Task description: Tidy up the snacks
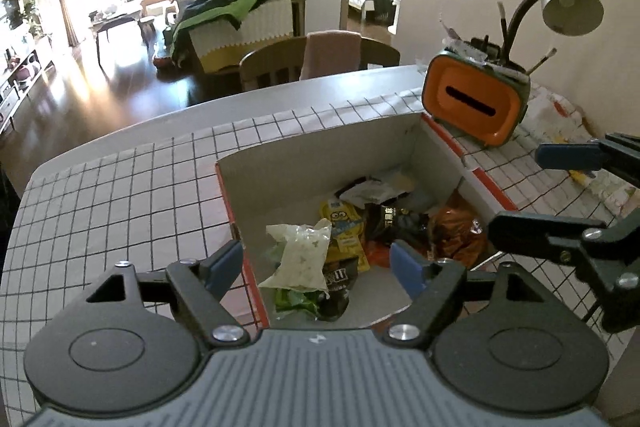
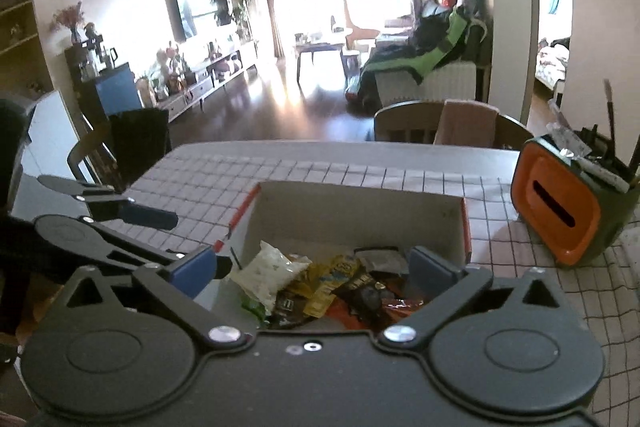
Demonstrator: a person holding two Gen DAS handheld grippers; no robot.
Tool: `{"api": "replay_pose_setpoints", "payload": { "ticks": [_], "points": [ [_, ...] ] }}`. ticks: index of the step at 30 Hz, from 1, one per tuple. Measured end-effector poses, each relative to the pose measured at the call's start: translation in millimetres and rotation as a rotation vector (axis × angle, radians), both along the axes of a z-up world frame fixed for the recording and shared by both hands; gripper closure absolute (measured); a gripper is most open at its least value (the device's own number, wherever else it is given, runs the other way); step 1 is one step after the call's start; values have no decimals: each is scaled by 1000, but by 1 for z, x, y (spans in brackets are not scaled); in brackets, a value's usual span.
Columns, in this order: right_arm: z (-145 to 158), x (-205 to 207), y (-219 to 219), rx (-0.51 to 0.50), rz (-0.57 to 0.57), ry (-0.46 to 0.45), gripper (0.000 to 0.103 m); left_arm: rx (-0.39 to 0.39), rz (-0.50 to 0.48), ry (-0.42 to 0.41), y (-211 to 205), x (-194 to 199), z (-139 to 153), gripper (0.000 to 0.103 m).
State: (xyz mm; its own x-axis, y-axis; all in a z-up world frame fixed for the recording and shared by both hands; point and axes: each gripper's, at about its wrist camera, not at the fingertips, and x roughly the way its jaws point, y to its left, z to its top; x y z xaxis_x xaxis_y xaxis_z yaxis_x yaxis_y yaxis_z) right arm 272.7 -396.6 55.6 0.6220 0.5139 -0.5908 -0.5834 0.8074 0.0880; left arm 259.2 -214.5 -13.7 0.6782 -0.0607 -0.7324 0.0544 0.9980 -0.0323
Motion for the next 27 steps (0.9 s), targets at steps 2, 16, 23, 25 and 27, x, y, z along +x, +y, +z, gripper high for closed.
{"api": "replay_pose_setpoints", "payload": {
  "ticks": [2,16,23,25,27],
  "points": [
    [3,-6,-2,12,-5,-8,0,8,19,-10,2,-7,3,22],
    [3,-38,-16,115,-111,-2,0,-12,69,-82,7,-53,23,7],
    [2,-53,-12,143,-145,-5,0,-14,97,-100,8,-66,26,0],
    [1,-56,-13,163,-156,0,0,-17,106,-104,8,-67,26,0],
    [0,-60,-12,165,-156,-2,0,-26,115,-108,7,-69,26,0]
  ]
}}
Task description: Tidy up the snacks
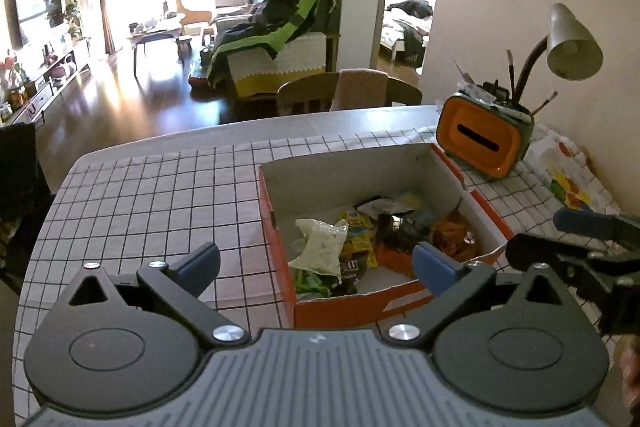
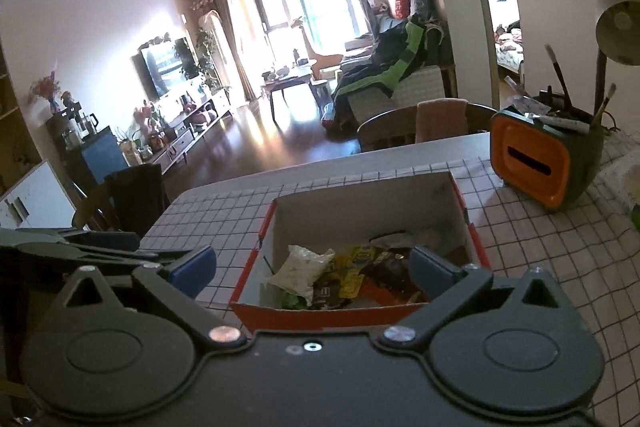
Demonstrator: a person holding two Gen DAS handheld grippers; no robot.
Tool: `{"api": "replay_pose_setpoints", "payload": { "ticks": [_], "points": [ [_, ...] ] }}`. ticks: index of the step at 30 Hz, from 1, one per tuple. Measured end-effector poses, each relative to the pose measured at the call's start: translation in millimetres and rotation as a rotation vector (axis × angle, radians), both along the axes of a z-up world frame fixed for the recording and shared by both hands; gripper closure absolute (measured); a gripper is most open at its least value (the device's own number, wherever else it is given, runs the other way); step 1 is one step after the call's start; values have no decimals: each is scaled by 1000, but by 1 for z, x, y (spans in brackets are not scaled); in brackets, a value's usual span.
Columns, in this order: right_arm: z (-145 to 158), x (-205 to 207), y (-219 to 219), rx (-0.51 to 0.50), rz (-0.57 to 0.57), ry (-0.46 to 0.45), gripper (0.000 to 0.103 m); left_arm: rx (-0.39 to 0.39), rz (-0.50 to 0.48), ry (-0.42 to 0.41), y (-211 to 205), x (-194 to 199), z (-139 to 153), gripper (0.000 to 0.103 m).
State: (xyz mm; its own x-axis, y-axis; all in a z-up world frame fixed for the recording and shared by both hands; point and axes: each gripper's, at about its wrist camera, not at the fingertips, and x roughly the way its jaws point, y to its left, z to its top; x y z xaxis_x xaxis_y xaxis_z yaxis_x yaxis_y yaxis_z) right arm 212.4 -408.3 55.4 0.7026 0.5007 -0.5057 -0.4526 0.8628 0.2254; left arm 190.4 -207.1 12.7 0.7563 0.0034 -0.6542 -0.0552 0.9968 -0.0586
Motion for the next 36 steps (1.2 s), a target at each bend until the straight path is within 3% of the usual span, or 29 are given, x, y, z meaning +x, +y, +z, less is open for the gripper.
{"api": "replay_pose_setpoints", "payload": {
  "ticks": [10,23,36],
  "points": [
    [2,-9,6,-15,-5,-39,0,4,-8,-1,-6,-5,0,0],
    [-4,-2,-2,10,-49,28,0,-27,7,-9,-5,-5,0,0],
    [-5,-1,0,2,-46,36,0,-40,10,-13,-5,-7,1,0]
  ]
}}
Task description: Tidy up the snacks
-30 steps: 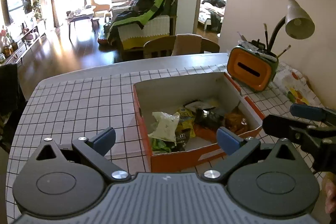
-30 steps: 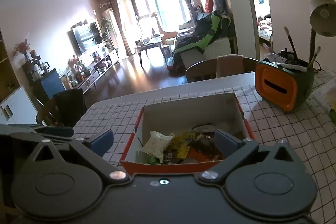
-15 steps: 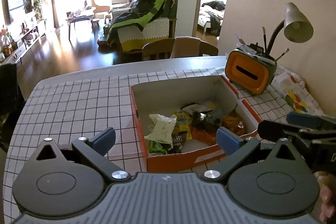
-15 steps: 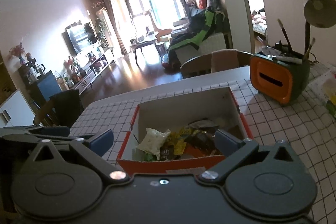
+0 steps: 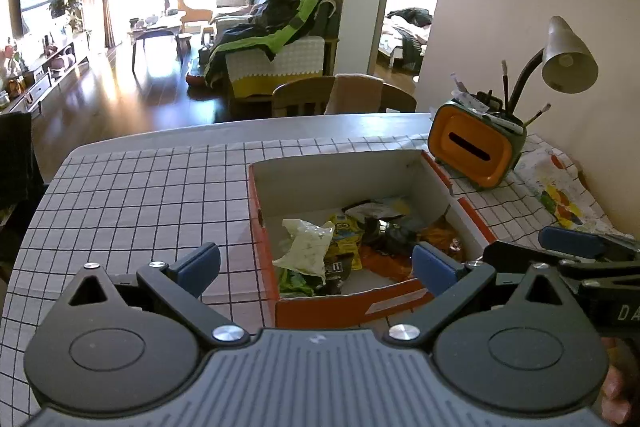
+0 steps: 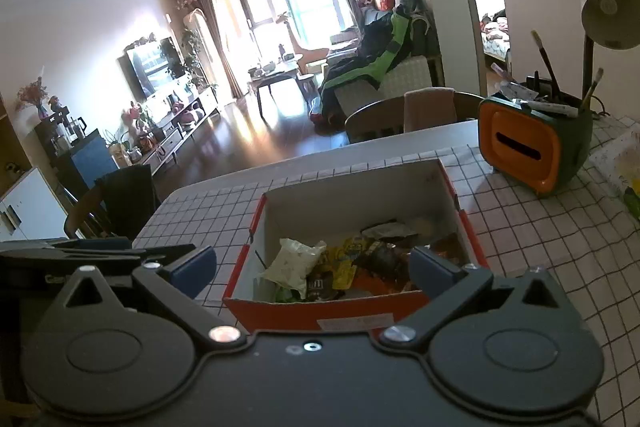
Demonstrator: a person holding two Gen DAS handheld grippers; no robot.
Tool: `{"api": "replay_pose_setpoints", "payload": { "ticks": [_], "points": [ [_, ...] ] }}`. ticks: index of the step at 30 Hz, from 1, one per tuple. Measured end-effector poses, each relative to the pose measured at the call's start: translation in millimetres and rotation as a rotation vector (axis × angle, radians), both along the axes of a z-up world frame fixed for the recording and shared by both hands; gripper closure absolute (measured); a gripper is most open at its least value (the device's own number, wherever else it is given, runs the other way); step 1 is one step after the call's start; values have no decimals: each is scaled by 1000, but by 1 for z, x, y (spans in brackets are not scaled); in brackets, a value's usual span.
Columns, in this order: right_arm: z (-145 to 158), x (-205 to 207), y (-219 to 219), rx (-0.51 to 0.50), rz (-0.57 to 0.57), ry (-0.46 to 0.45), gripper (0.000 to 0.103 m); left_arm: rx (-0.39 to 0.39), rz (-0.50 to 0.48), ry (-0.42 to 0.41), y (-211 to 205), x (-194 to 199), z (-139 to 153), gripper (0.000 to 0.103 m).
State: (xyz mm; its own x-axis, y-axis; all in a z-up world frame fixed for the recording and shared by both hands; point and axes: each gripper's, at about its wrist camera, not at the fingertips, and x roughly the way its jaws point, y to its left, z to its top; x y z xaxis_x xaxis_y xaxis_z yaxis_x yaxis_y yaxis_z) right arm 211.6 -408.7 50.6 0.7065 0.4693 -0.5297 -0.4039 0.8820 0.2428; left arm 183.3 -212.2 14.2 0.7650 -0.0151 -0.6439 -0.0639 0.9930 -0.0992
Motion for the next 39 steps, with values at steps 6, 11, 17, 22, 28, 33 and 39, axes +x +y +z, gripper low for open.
{"api": "replay_pose_setpoints", "payload": {
  "ticks": [6,11,17,22,28,33,39],
  "points": [
    [1,-1,0,-1,1,-4,0,-4,1,8,0,0,-1,0],
    [1,-1,-1,0,3,2,0,-2,-2,14,-1,0,-1,0],
    [0,-1,-1,0,5,5,0,-1,-3,18,-2,-1,-2,0],
    [-1,0,-1,1,0,10,0,1,-4,21,-3,0,-3,0],
    [-3,-2,-1,2,1,16,0,3,-9,28,-4,-1,-5,0],
    [-3,-2,-2,3,-2,20,0,1,-13,36,-3,-1,-6,0],
    [-3,-1,-4,4,-7,29,0,5,-14,42,-3,-2,-6,0]
  ]
}}
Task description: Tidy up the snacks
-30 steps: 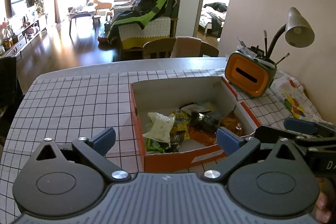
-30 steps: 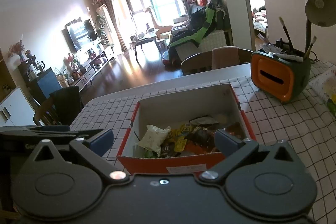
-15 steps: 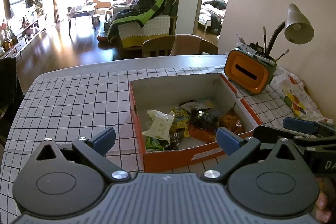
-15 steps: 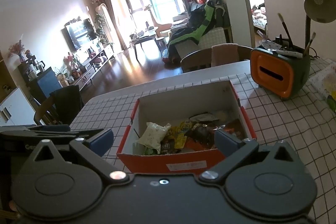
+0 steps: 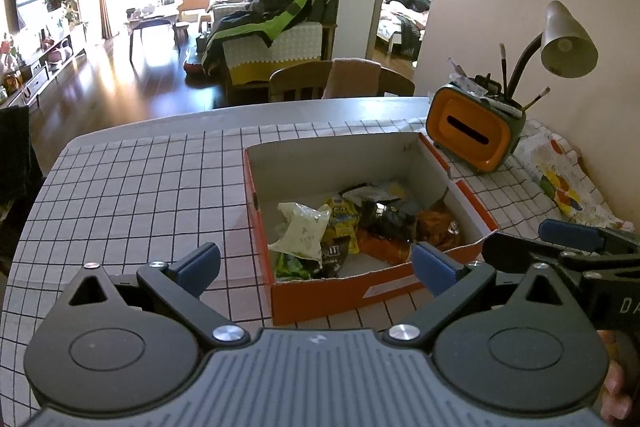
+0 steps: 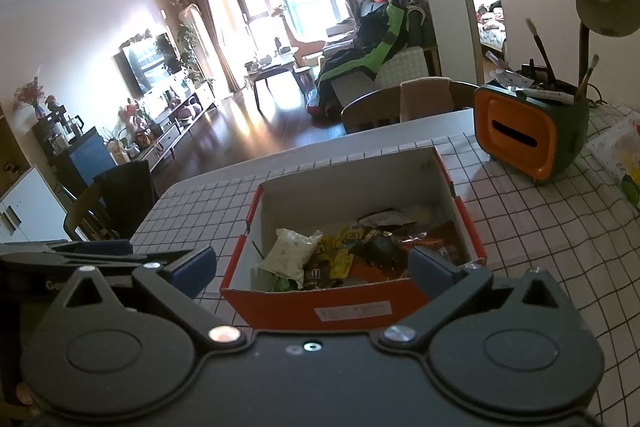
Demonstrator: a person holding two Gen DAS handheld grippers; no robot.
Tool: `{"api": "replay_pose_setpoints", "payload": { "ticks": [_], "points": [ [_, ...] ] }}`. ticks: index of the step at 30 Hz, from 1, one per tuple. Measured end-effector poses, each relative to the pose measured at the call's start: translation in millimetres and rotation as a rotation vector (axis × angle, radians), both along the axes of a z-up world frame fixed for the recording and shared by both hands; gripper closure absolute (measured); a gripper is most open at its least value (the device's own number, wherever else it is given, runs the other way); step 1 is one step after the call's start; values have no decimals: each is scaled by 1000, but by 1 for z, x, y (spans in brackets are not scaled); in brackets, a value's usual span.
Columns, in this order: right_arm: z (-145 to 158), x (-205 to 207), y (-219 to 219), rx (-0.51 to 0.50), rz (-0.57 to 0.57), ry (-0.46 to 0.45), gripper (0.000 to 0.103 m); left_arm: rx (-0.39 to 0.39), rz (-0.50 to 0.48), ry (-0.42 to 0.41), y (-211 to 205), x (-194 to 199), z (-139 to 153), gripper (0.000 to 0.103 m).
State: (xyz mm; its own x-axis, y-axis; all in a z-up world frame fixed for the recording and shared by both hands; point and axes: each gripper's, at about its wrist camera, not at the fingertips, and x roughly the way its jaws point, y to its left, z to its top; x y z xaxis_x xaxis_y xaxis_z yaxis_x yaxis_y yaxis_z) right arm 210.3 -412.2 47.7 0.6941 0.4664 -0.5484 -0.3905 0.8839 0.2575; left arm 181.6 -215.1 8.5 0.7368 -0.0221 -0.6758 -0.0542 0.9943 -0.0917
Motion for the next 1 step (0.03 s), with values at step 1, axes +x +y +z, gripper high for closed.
{"api": "replay_pose_setpoints", "payload": {
  "ticks": [1],
  "points": [
    [0,0,0,0,0,0,0,0,-1,2,0,0,0,0]
  ]
}}
